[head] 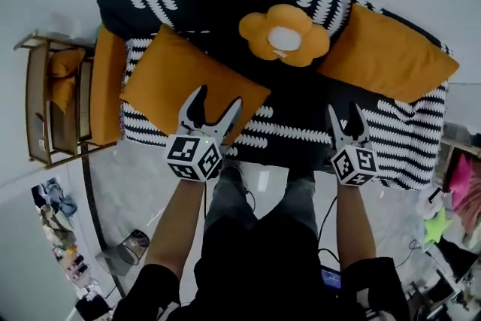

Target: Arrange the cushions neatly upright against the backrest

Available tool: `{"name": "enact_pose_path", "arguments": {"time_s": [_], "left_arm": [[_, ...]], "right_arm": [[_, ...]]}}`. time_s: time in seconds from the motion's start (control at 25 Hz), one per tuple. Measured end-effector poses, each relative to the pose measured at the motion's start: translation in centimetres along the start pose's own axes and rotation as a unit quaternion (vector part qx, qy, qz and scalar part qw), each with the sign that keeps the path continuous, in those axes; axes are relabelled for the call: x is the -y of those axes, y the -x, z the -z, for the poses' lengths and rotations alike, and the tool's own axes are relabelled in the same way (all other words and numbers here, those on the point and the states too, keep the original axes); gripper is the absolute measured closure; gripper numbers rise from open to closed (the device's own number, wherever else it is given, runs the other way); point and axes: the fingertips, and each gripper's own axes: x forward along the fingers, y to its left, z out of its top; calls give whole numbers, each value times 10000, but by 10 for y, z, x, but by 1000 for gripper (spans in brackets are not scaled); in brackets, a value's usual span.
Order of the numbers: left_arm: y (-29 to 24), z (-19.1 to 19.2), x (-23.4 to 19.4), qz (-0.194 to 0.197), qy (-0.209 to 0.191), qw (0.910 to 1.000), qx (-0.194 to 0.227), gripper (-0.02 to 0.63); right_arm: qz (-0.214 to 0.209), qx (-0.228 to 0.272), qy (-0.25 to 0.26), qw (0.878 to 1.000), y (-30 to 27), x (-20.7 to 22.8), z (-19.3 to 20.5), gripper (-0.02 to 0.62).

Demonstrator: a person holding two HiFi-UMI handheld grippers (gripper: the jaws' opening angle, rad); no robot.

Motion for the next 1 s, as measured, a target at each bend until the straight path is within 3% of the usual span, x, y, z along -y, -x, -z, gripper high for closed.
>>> {"name": "enact_pose_path", "arguments": {"time_s": [0.16, 0.32, 0.48, 0.64, 1.0], "left_arm": [[81, -11, -69, -379, -10, 9992, 149, 213], [158, -11, -132, -665, -130, 9977, -9, 213], [211, -12, -180, -1096, -21, 9940, -50, 213], [217, -6, -194, -1340, 226, 9907, -55, 213], [183, -3, -199, -1345, 506, 9891, -314, 213]], "right_arm": [[-428, -289, 88, 9986, -24, -89, 27, 273], [-555, -432, -69, 9975, -35, -168, 46, 276], [-1038, -568, 122, 9929, -45, -242, 50, 276], [-1364, -855, 311, 9865, -59, -265, 64, 276], [-1744, -1605, 494, 9702, -83, -282, 101, 275]]}}
